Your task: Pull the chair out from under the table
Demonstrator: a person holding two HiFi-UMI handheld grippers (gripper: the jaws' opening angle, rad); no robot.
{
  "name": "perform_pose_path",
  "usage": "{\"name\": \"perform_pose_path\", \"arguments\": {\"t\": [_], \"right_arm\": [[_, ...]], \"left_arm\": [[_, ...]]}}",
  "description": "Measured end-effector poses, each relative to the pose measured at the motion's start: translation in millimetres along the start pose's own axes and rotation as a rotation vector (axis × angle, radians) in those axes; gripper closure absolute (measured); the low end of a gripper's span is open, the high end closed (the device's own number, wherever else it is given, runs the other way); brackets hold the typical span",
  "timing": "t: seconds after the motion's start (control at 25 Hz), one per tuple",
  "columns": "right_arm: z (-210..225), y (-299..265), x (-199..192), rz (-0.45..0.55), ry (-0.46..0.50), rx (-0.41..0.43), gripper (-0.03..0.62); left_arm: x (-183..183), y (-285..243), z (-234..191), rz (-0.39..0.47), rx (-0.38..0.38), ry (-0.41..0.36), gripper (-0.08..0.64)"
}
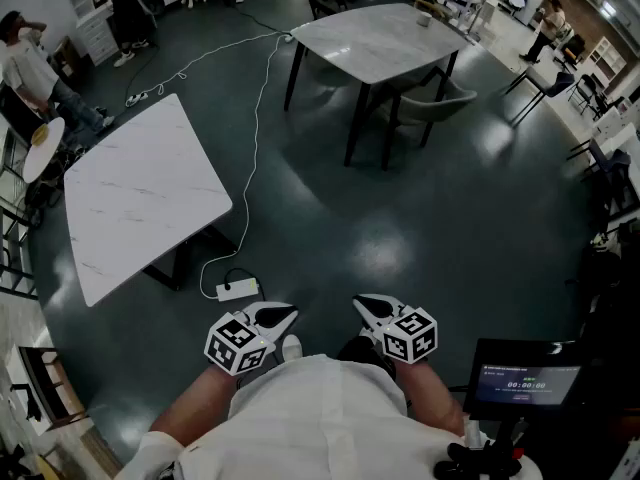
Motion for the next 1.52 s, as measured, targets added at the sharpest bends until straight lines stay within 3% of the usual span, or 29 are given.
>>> {"name": "perform_pose_path", "arguments": {"t": [0.16,0.36,0.6,0.84,1.0,1.2,1.52], "right_arm": [[7.1,-7.1,8.4,-0.006,0.007,-0.028,0.587],[26.4,0.4,5.2,-0.018,-0.015,-0.067,0.587],[104.2,-35.3,29.2,0.019,-0.038,-0.058,0.586],[187.5,-40.7,65.0,0.081,-0.024,-0.071,0.584],[236.2,-36.9,72.7,0.094,-0.025,-0.094,0.584],[274.2,-46.2,69.6,0.075,-0.058,-0.113,0.565],[338.9,-73.3,84.0,0.044,-0.114,-0.137,0.565]], "left_arm": [[7.7,-6.0,-20.6,-0.005,-0.016,-0.011,0.552],[37.5,-28.7,-9.1,0.028,-0.067,-0.054,0.552],[94.6,-67.3,-45.5,-0.004,-0.04,-0.063,0.552],[173.6,-118.2,-60.0,-0.018,0.001,-0.141,0.552],[209.2,-158.4,-54.4,0.0,-0.024,-0.146,0.552],[232.9,-195.0,-56.0,-0.043,-0.081,-0.171,0.552],[287.4,-245.3,-105.1,-0.085,-0.123,-0.147,0.552]]}}
Point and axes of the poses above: the fingertips, and each gripper's own axes: y backward along the fingers, z to its right, x out of its top, the point moved 4 cm from there along y, backward along the fingers, and after that the axes turned 12 degrees about y, right-handed, at the moved point
